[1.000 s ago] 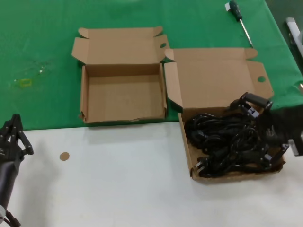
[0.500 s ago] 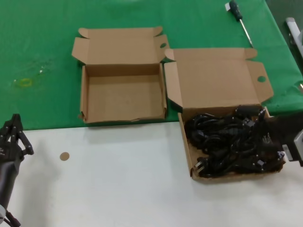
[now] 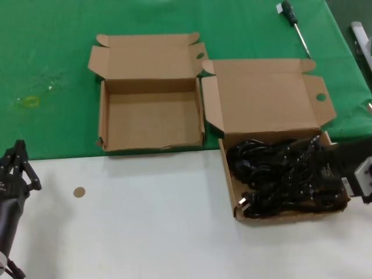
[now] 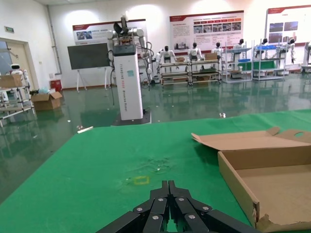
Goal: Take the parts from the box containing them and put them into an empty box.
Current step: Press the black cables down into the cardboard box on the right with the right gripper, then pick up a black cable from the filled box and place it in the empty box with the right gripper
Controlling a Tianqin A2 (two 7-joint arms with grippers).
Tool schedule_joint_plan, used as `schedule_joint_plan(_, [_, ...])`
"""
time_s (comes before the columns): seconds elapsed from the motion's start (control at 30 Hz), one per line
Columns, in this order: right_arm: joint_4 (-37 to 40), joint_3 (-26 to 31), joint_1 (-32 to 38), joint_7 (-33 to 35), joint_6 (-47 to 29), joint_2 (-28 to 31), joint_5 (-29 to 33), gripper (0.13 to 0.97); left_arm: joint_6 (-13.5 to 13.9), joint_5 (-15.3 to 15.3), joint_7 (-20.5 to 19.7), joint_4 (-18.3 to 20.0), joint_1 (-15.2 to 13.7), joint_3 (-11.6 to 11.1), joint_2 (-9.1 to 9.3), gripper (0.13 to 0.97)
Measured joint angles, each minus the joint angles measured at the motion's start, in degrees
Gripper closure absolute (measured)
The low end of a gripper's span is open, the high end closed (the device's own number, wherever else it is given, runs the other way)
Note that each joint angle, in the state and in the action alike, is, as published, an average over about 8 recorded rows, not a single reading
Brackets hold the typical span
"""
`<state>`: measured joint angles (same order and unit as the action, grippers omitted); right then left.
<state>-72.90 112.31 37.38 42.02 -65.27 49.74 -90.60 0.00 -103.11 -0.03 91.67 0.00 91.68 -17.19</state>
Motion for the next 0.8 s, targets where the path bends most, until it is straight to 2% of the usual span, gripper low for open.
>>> schedule_joint_plan(0.2, [1.6, 0.4, 0.4, 0.5, 0.2, -0.7, 0.5, 0.682, 0.0, 0.0, 0.0, 0.0, 0.0, 0.0, 0.00, 0.945])
schedule_joint_plan(0.33, [2.6, 0.7, 0.6, 0.9, 0.3, -1.1, 0.8, 0.682, 0.0, 0.0, 0.0, 0.0, 0.0, 0.0, 0.00, 0.945])
schedule_joint_plan(0.6, [4.1, 0.9, 1.0, 1.4, 0.6, -1.5, 1.3, 0.838, 0.0, 0.0, 0.0, 0.0, 0.0, 0.0, 0.00, 0.945])
schedule_joint_plan(0.8, [4.1, 0.7, 1.0, 1.0, 0.9, -1.4, 1.3, 0.853, 0.0, 0.0, 0.0, 0.0, 0.0, 0.0, 0.00, 0.945])
